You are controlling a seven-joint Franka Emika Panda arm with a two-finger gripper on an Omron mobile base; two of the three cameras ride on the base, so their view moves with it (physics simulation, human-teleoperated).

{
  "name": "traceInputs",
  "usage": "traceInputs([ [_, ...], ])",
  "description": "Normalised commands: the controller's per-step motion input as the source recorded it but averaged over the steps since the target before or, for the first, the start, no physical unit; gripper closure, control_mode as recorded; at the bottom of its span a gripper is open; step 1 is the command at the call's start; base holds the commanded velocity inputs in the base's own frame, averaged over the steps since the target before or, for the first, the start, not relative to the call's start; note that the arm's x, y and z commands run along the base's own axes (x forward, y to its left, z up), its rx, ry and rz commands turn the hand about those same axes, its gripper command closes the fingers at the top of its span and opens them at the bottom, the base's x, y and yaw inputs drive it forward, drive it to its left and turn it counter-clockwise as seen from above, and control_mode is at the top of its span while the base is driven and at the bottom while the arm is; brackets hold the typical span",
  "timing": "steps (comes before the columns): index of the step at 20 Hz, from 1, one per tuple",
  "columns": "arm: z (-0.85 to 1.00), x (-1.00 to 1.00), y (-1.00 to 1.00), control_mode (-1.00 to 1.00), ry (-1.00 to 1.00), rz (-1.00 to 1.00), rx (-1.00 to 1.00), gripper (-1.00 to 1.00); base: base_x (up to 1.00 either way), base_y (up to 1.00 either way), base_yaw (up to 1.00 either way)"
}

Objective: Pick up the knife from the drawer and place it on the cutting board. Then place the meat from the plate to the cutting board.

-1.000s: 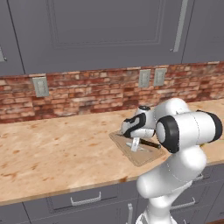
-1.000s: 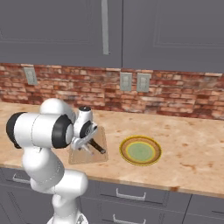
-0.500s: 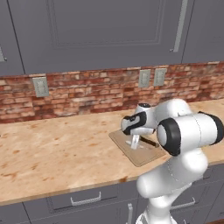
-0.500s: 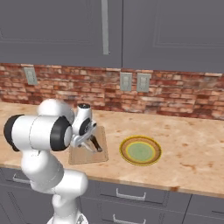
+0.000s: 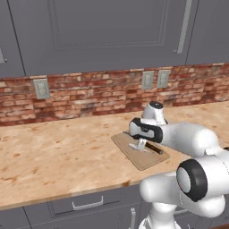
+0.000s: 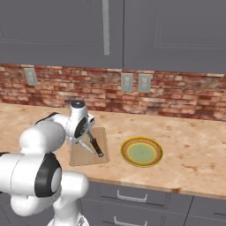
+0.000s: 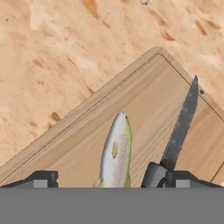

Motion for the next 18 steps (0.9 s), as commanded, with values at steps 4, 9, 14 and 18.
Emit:
traceInputs([
  [4, 0.52, -0.44, 0.0, -1.0, -0.22, 0.0, 0.0, -1.0, 0.0, 0.0, 0.0],
  [9, 0.55, -0.59, -0.03, -1.0, -0.23, 0.0, 0.0, -1.0, 0.0, 0.0, 0.0],
  [14, 0.56, -0.76, -0.12, -1.0, -0.22, 0.0, 0.0, -1.0, 0.0, 0.0, 0.0],
  [18, 0.98, -0.85, -0.22, -1.0, -0.2, 0.0, 0.0, -1.0, 0.0, 0.0, 0.0],
])
